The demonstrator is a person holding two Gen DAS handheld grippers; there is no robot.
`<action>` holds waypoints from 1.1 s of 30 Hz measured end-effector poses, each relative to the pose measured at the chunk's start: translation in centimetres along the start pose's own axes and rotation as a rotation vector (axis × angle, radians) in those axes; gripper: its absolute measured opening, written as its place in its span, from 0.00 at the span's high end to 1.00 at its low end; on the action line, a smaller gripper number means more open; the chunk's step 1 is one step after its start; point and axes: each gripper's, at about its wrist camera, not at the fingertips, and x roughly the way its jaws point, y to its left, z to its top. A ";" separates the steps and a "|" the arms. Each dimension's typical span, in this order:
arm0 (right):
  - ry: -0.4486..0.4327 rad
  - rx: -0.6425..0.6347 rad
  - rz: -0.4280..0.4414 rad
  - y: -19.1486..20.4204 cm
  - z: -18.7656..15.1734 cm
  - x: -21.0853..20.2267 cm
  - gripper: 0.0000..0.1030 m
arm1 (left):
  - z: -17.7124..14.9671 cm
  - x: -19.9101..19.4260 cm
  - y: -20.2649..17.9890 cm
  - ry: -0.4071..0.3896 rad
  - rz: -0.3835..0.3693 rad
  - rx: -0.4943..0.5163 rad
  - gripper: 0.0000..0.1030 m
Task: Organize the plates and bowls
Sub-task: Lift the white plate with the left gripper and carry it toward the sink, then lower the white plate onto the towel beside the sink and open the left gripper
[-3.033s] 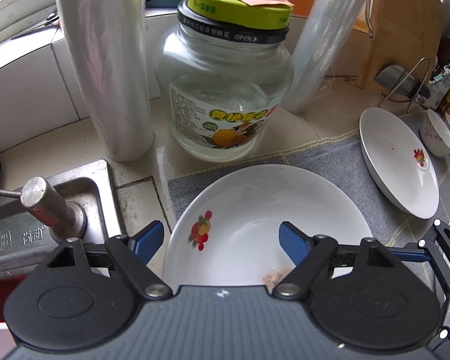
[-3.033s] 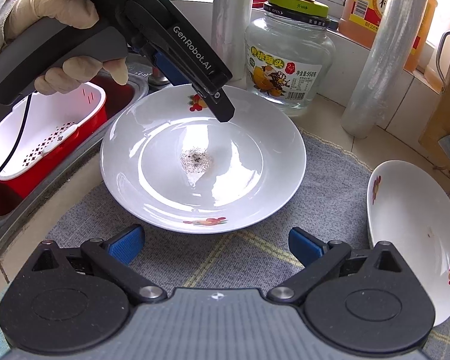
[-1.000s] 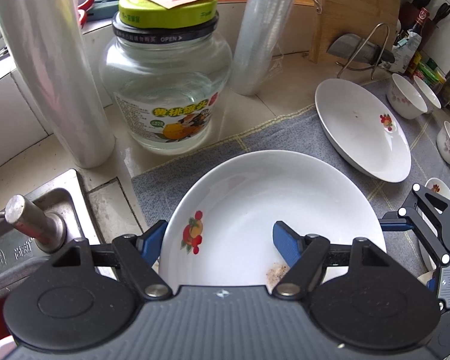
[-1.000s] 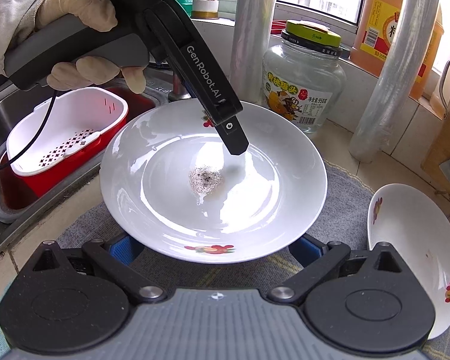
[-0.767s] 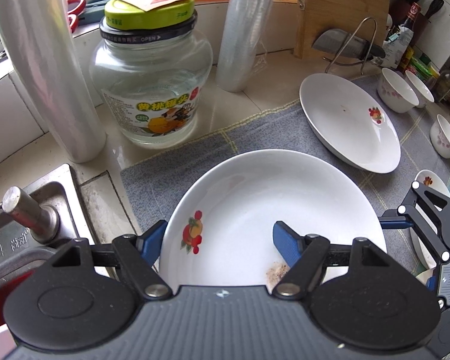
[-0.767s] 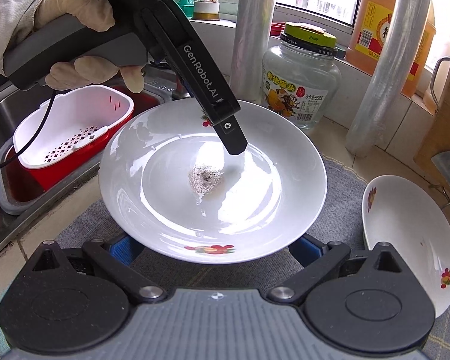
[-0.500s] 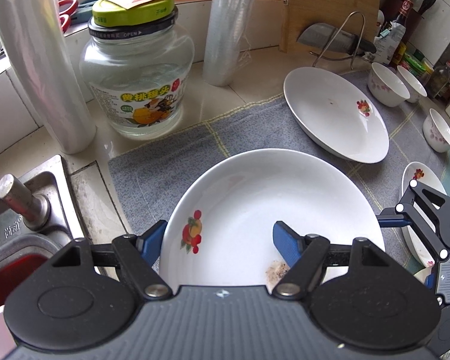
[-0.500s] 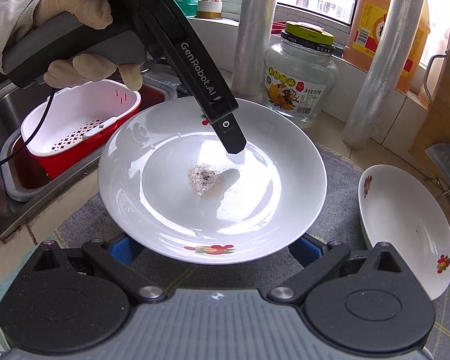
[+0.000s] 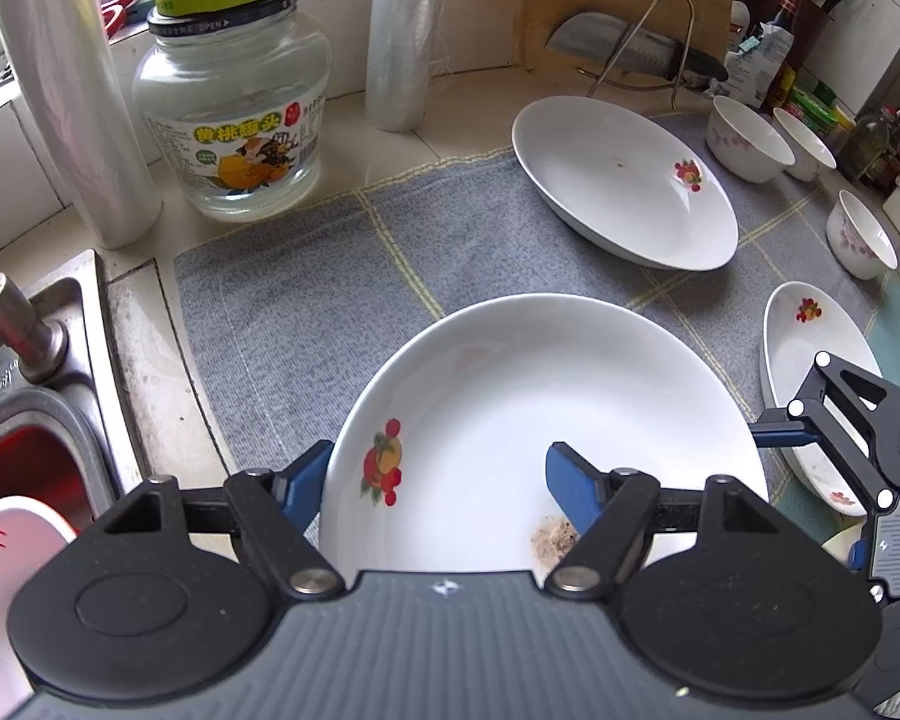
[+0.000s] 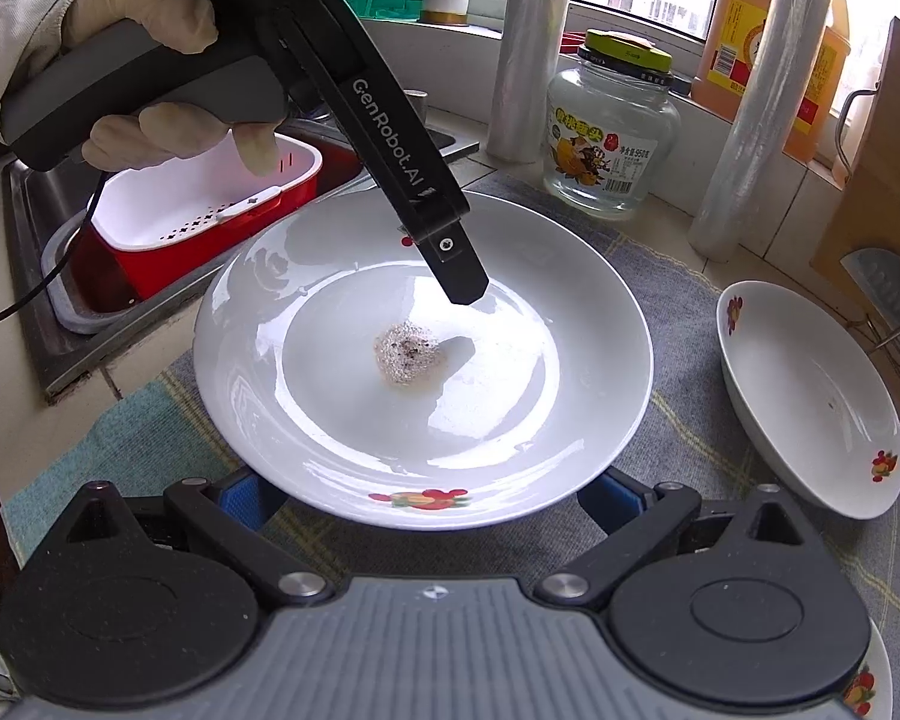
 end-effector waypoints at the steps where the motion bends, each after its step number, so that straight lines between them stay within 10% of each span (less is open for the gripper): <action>1: 0.003 0.000 0.003 0.0 -0.2 -0.1 0.00 | -0.3 0.1 -0.3 0.003 -0.001 -0.004 0.28; 33: 0.032 0.001 0.006 0.1 -2.4 -0.6 0.00 | -3.3 0.4 -1.3 0.015 0.010 -0.066 0.26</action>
